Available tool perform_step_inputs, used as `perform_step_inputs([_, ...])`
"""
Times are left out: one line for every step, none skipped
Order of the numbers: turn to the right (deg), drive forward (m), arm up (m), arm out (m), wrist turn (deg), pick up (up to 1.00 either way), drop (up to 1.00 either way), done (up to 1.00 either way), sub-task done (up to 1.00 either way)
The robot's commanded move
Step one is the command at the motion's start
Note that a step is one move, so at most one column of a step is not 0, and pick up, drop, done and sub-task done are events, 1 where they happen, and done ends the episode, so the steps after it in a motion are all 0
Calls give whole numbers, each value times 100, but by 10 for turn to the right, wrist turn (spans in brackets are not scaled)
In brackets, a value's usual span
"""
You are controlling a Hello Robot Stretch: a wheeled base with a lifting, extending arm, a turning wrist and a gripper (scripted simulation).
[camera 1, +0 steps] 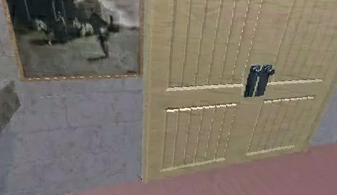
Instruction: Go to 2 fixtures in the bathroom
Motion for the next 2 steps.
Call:
perform_step_inputs([0,40,0,0,0,0,0,0,0])
perform_step_inputs([-450,0,0,0,0,0,0,0,0])
